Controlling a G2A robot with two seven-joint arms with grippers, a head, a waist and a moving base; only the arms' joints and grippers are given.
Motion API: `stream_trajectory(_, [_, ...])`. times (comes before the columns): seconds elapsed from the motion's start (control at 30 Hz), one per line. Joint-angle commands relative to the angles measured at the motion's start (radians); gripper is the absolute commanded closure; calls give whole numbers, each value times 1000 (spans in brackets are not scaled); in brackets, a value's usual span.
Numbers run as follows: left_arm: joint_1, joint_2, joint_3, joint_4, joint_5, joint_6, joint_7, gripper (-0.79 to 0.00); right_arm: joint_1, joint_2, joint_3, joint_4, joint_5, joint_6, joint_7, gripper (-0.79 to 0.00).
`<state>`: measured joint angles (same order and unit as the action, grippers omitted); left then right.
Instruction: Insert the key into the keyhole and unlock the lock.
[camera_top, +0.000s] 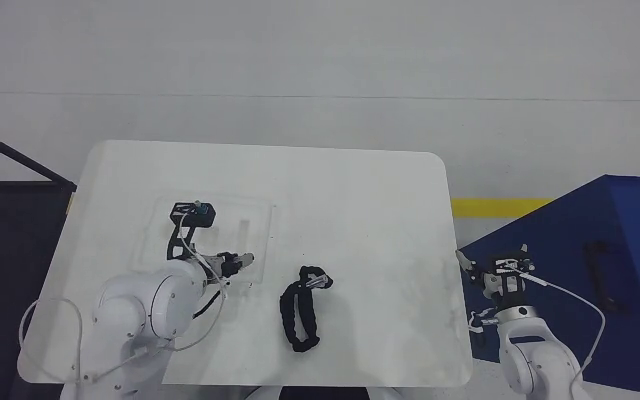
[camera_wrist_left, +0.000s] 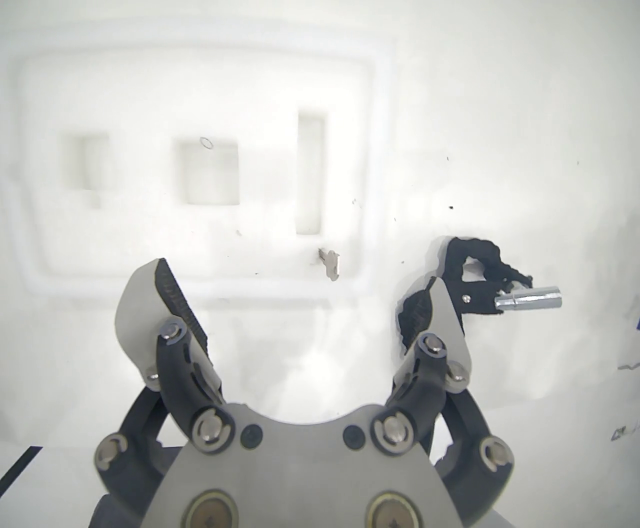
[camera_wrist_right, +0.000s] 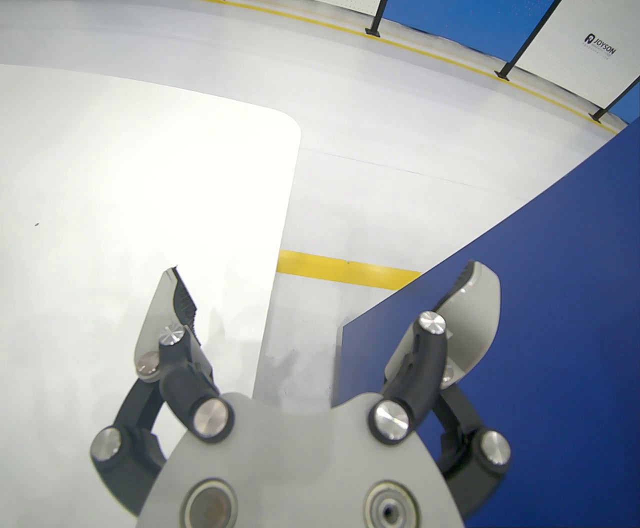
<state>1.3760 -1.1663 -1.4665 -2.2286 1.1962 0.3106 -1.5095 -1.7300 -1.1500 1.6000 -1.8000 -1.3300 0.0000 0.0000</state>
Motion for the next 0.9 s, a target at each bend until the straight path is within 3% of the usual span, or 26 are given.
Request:
stream_trajectory(0.0, [-10, -3, -10, 24, -44, -26, -26, -785, 0, 0, 0, 0, 0, 0, 0, -785])
stream_trajectory(0.37, [-88, 26, 21, 136, -163, -26, -26, -763, 0, 0, 0, 0, 0, 0, 0, -785])
stream_trajectory(0.57, [-78, 58, 17, 128, -200, -26, -26, -646, 0, 0, 0, 0, 0, 0, 0, -785])
stream_trajectory(0.7, [-64, 80, 4, 115, -230, -26, -26, -628, 0, 0, 0, 0, 0, 0, 0, -785])
stream_trajectory(0.8, [-60, 94, -2, 115, -245, -26, -26, -511, 0, 0, 0, 0, 0, 0, 0, -785])
stream_trajectory(0.87, [-65, 103, 1, 124, -262, -26, -26, -489, 0, 0, 0, 0, 0, 0, 0, -785])
